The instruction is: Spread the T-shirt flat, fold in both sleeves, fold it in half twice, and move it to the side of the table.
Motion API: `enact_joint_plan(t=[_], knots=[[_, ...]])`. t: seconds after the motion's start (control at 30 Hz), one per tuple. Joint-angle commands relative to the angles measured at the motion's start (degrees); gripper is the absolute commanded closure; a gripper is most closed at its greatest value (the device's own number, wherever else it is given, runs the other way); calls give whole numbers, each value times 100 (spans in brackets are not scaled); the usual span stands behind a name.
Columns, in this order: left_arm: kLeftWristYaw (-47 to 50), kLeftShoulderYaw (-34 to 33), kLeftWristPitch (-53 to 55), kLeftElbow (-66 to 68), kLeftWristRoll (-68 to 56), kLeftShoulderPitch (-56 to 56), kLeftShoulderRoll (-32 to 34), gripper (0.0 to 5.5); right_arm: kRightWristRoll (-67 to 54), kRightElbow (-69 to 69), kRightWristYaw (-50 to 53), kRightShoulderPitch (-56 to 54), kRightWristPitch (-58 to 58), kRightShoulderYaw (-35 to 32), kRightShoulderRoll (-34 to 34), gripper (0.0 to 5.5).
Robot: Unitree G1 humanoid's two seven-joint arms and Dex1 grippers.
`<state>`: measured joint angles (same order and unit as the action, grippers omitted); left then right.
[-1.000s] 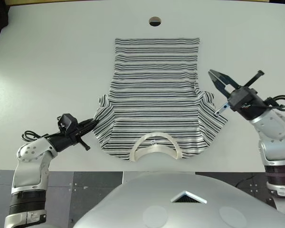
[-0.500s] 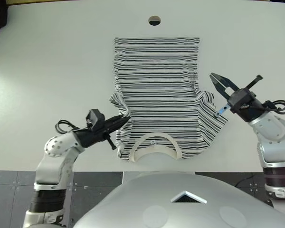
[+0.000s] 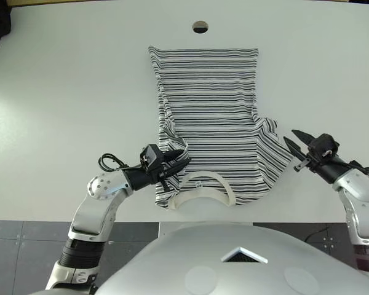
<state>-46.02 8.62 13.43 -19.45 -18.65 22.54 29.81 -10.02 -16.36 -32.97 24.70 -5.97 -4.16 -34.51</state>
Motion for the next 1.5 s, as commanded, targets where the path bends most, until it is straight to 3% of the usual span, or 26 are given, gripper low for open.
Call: enact_joint_plan(t=[0.03,0.1,0.23,0.47,0.57,0.67,0.9,1.5], knots=[[136,-109,39,-111,-7,91,13,379,-374,-311,74,194,-818,-312,47,346],[136,-176,-14,-210,-86,178,7,379,-520,-369,94,208,-1129,-432,69,321],[230,-442,-317,-383,-263,141,-167,379,-893,-302,-29,226,-1603,-495,164,321],[395,-892,-926,-294,-381,18,-445,379,-621,356,-365,304,-1518,-87,54,321],[546,-1241,-1130,-317,-573,-47,-582,379,-547,471,-408,285,-1404,-5,20,375],[973,-1621,-1242,-211,-578,-174,-781,427,-644,416,-453,308,-1438,0,6,430],[1227,-1293,-2138,649,767,206,-739,539,-898,204,-516,303,-1587,-136,52,540],[1042,-1186,-2360,1023,606,242,-770,539,-3088,-1206,-562,51,-3221,-587,276,540]])
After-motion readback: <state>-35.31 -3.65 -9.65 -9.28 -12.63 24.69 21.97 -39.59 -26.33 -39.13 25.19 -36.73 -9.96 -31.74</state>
